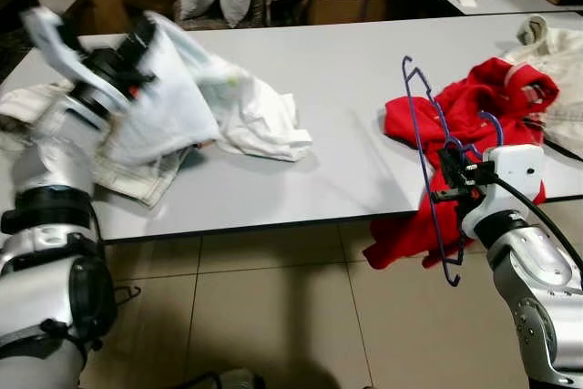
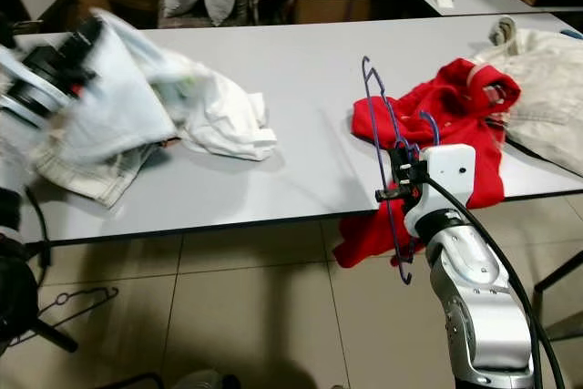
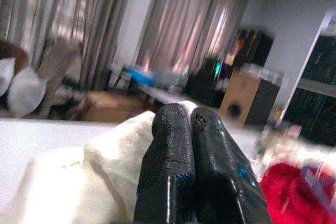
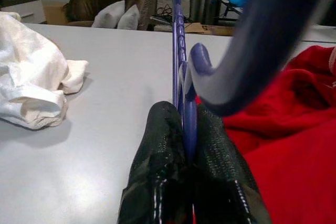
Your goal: Hang hanger
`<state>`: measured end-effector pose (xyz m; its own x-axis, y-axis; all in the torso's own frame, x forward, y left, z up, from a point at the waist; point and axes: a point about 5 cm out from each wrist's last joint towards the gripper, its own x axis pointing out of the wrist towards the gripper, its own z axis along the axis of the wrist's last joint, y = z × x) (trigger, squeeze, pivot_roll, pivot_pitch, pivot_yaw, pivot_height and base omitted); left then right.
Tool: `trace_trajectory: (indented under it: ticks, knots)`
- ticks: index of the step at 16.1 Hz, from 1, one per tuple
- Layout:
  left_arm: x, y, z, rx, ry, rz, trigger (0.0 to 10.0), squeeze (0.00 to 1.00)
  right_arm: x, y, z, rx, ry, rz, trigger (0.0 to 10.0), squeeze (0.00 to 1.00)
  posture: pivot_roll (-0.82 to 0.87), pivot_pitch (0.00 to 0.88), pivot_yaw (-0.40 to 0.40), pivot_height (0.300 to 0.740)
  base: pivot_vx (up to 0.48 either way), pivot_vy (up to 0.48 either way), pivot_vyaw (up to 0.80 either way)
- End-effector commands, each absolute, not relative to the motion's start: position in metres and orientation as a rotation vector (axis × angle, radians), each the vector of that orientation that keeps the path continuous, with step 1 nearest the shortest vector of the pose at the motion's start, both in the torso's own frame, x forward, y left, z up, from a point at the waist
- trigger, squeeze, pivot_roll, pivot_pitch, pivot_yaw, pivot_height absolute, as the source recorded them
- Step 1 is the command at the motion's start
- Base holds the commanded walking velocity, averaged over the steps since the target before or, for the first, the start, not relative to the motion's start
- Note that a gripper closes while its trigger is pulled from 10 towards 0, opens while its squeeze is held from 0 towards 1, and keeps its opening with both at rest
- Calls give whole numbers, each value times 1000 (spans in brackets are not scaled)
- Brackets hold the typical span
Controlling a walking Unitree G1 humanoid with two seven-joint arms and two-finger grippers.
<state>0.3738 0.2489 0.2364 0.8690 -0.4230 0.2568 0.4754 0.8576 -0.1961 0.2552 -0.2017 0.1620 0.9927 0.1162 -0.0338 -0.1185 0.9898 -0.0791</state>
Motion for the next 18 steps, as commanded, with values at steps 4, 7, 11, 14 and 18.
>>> trace_trajectory:
  ticks: [4, 7, 11, 14, 18]
  knots:
    - [388, 166, 237, -82, -122, -694, 0, 0, 260, -201, 166, -86, 12, 130, 10000, 0, -32, 0, 36, 740, 0, 0, 0]
    - [389, 147, 335, -686, -491, -832, 0, 0, 261, -203, 169, -86, -4, 114, 10000, 0, -56, 0, 60, 740, 0, 0, 0]
    - [405, 200, 291, -683, -277, -535, 0, 0, 255, -206, 167, -81, -1, 88, 10000, 0, -68, 0, 76, 740, 0, 0, 0]
    - [391, 224, 197, -376, 137, -386, 0, 0, 256, -205, 167, -79, 1, 91, 10000, 0, -56, 0, 63, 740, 0, 0, 0]
    - [370, 250, 144, 35, 319, -302, 275, 0, 259, -204, 166, -80, 7, 112, 10000, 0, -40, 0, 41, 740, 0, 0, 0]
